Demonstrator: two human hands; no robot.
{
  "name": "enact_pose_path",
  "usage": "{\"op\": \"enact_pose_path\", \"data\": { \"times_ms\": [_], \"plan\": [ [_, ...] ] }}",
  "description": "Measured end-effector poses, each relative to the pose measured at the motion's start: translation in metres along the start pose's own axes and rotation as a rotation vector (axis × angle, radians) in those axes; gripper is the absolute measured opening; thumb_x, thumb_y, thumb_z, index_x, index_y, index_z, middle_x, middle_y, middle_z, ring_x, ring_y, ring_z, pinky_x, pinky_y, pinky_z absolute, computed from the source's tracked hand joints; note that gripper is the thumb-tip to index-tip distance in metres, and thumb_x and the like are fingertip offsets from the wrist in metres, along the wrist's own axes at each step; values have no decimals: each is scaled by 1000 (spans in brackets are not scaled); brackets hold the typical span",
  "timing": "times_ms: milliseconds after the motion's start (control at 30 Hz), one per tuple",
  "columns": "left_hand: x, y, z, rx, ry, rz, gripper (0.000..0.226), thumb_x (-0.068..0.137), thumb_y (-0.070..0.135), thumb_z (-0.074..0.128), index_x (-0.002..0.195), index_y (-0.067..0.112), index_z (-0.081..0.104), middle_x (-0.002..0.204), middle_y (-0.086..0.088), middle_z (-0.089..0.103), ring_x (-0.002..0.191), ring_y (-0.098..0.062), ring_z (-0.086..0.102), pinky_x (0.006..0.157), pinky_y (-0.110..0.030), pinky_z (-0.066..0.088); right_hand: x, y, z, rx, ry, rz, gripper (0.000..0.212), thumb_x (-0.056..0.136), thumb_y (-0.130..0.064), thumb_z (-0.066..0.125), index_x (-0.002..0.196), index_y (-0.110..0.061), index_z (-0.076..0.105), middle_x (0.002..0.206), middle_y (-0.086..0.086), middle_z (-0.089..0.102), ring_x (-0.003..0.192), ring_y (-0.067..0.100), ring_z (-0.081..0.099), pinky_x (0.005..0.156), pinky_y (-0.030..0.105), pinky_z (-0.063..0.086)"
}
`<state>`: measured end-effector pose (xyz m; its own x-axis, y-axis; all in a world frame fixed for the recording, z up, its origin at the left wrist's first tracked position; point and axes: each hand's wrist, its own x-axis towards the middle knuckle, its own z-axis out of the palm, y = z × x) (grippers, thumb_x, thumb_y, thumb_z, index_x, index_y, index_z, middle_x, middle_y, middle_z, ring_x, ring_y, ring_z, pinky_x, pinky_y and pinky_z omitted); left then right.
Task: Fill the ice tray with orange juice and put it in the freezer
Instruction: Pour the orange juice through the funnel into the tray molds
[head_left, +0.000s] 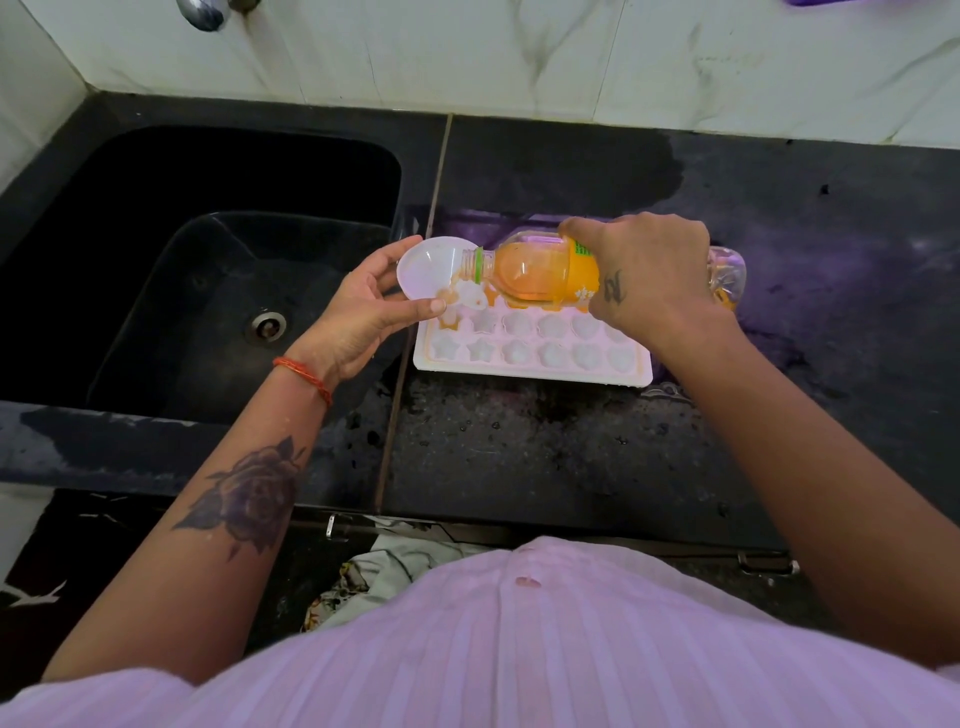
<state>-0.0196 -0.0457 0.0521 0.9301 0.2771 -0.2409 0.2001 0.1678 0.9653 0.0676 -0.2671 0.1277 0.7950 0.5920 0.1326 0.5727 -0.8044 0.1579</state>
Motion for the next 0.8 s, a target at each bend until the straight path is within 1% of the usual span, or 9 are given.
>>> {"op": "enact_pose_path", "data": {
  "times_ms": [167,267,400,533,800],
  "plan": [
    [0,2,-1,-6,-12,4,77,66,-3,72,135,15,45,131,-6,55,119,-21,57,79,-27,58,0,1,0,13,-16,9,53,88,-26,65,135,-32,43,104,9,64,96,33,59,70,32,29],
    [1,3,-1,2,-7,7,73,70,-6,71,135,15,45,133,-7,54,121,-22,56,81,-29,58,0,0,1,15,-14,12,53,87,-27,65,135,-33,44,102,8,64,95,32,60,70,32,30],
    [1,4,-1,3,-9,4,74,69,-3,72,136,15,45,133,-7,54,120,-21,56,79,-28,58,1,0,2,31,-10,12,53,87,-27,66,135,-33,44,102,8,65,95,32,60,70,32,30],
    [2,4,-1,7,-5,3,70,71,-5,71,133,17,46,133,-7,54,120,-22,55,80,-29,58,2,0,4,23,-4,11,53,87,-26,65,135,-33,43,102,9,65,94,32,60,71,33,34],
    [2,5,0,15,2,2,70,73,-6,70,135,16,46,131,-5,55,117,-20,57,74,-26,58,2,0,4,32,-8,16,54,87,-29,66,136,-33,43,101,8,65,94,31,60,70,32,31]
  ]
}}
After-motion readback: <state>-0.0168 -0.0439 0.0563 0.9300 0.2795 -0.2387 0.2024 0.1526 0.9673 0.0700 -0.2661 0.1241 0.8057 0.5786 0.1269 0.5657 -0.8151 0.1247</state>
